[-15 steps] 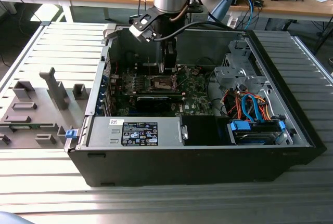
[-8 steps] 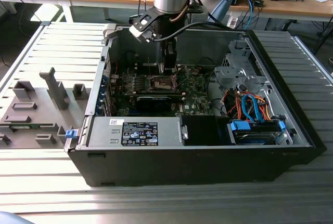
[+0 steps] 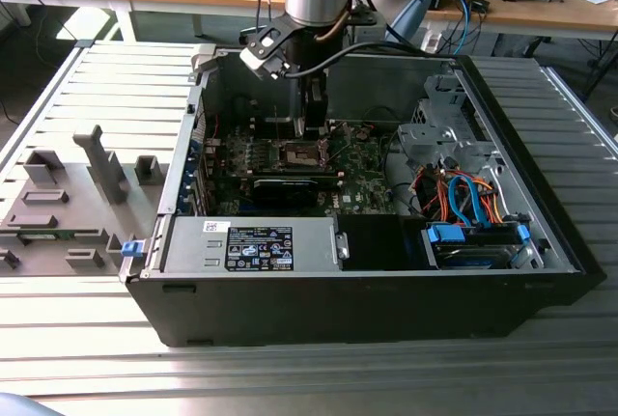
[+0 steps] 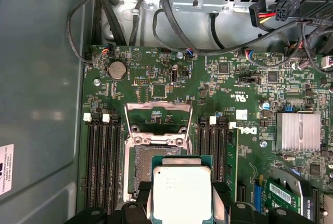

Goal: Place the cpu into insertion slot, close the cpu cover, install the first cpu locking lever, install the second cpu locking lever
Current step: 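Place the cpu into insertion slot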

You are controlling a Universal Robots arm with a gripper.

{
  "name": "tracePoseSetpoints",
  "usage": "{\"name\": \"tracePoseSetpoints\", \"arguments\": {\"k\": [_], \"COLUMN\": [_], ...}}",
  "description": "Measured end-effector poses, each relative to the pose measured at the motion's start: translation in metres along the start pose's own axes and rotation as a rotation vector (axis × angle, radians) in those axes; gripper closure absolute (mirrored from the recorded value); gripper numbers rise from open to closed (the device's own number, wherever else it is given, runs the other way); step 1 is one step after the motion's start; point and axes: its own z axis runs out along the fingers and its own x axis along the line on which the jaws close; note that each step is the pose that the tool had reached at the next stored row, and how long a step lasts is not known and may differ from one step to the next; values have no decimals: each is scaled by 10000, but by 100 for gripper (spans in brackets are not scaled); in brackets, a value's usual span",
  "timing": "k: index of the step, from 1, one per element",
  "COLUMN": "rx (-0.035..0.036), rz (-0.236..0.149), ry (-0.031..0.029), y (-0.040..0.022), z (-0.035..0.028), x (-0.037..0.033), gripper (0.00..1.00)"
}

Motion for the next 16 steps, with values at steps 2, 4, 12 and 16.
{"name": "tracePoseSetpoints", "arguments": {"k": [2,4,12,16], "rx": [0,0,0,0], "rz": [0,0,0,0], "ry": [0,0,0,0], "y": [-1,-1,-2,-3], "z": [27,47,69,124], "x": [2,3,4,6], "gripper": [46,46,46,46]}}
